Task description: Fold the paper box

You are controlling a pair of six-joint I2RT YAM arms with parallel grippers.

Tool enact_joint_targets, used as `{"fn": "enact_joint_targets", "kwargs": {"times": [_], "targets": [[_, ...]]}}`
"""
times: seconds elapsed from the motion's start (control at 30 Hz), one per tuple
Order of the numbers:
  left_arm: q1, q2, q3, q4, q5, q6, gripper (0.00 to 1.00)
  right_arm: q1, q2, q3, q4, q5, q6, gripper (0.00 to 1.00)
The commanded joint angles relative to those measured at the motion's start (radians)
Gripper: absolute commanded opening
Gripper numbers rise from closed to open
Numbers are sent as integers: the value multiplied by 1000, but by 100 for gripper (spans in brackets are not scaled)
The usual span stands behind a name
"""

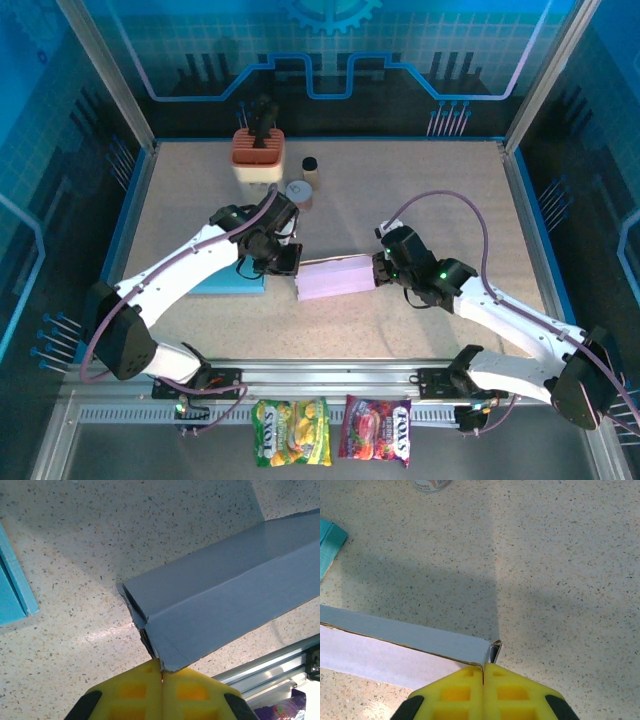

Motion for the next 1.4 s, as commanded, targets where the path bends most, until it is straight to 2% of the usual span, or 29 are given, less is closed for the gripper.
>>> {"fn": "enact_joint_targets", "kwargs": {"times": [0.0, 0.47, 0.53, 0.57, 0.7, 0.83, 1.03, 1.2, 1.37], "targets": [[-3, -10, -47, 31, 20, 38, 0, 23, 0, -12, -7, -12, 8, 0], [-16, -49, -166, 92, -11, 31, 0, 23, -21, -35, -31, -39, 52, 0], [-20, -51, -166, 93, -21, 30, 0, 21, -23, -15, -76, -56, 94, 11], [-21, -52, -164, 89, -27, 31, 0, 18, -27, -1, -104, -71, 123, 20], [-29, -52, -160, 83, -53, 33, 0, -10, -58, 44, -199, -168, 288, 45], [-45, -49, -155, 84, -75, 33, 0, -57, -117, 66, -244, -254, 502, 56], [-69, -42, -149, 86, -94, 27, 0, -189, -185, 48, -193, -386, 925, 64], [-76, -46, -151, 86, -103, 20, 0, -235, -161, 21, -77, -445, 1280, 67], [-78, -49, -154, 88, -106, 15, 0, -239, -126, 11, -35, -481, 1449, 70]]}}
